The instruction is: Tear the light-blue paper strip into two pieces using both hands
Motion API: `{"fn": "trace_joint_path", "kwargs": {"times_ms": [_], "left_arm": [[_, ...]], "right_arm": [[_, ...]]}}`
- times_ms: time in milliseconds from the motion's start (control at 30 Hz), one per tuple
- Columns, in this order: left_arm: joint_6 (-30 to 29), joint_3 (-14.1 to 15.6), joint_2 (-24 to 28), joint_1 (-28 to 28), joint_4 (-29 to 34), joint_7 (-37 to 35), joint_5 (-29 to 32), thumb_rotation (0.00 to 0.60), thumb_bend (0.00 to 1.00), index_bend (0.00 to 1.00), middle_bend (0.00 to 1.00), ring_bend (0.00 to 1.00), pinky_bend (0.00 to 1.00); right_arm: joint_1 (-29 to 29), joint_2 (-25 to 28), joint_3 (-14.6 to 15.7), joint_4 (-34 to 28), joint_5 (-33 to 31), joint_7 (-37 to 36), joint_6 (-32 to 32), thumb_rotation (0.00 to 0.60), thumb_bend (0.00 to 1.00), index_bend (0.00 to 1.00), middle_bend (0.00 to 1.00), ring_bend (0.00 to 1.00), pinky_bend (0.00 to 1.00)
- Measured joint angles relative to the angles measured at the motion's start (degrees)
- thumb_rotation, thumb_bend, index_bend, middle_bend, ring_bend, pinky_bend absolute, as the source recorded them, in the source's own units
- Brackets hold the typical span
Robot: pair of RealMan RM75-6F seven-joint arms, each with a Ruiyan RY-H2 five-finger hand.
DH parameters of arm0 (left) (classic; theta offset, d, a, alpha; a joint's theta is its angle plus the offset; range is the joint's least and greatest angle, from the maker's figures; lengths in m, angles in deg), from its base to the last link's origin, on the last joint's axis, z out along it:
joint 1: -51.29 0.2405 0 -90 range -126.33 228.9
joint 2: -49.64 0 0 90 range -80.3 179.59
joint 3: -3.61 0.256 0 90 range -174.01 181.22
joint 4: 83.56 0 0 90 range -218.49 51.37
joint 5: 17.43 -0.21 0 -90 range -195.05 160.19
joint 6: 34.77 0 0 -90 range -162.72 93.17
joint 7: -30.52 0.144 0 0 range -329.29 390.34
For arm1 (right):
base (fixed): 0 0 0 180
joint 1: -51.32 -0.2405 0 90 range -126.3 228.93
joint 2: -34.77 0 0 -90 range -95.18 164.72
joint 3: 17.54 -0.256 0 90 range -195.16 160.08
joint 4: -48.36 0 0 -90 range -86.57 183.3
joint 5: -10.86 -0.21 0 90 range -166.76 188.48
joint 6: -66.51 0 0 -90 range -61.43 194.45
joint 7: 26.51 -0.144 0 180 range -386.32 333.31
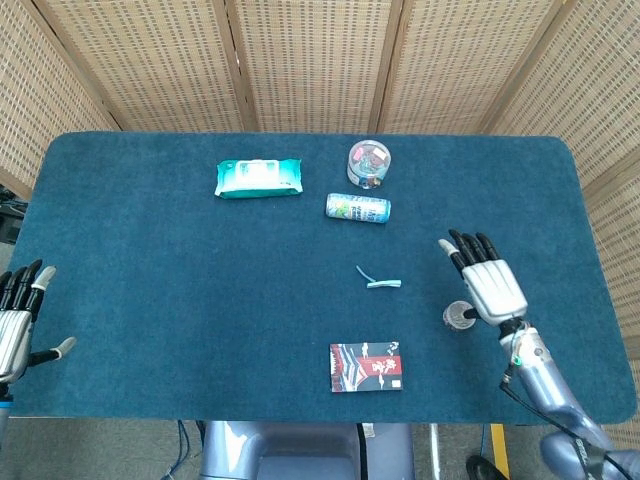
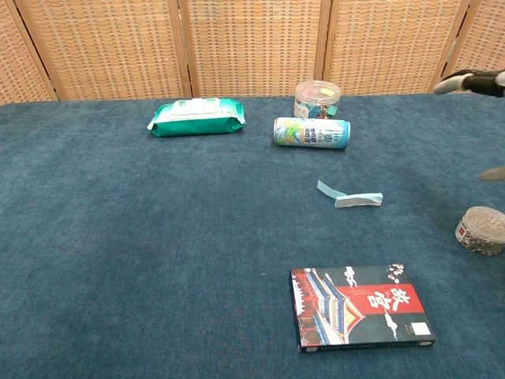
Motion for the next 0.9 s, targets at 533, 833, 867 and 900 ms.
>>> {"fn": "trace_joint_path", "kwargs": {"times_ms": [533, 833, 867, 900], "left_arm": [[1.43, -0.3, -0.4, -0.66, 0.21, 1.57, 1.51, 0.6, 0.0, 0.0, 0.0, 0.0, 0.0], [1.67, -0.2, -0.2, -0.82, 0.21, 1.18, 1.47, 0.6, 0.0, 0.0, 0.0, 0.0, 0.0], [1.65, -0.16, -0.22, -0.82, 0.23, 1.29, 1.42, 0.6, 0.0, 0.0, 0.0, 0.0, 0.0], [1.62, -0.11, -0.29, -0.82, 0.25, 1.43, 1.37, 0.6, 0.0, 0.0, 0.0, 0.0, 0.0]], "right_arm": [[-10.78, -17.09, -1.84, 18.16, -13.6, 8.72, -7.77, 0.6, 0.19, 0.42, 0.0, 0.0, 0.0], [-11.34, -20.27, -0.02, 21.06, -13.15, 8.54, -6.32, 0.6, 0.27, 0.45, 0.0, 0.0, 0.0], [-11.44, -20.52, 0.09, 21.26, -13.09, 8.54, -6.29, 0.6, 0.29, 0.45, 0.0, 0.0, 0.0], [-11.59, -20.86, 0.22, 21.49, -13.05, 8.55, -6.26, 0.6, 0.3, 0.45, 0.0, 0.0, 0.0]]}}
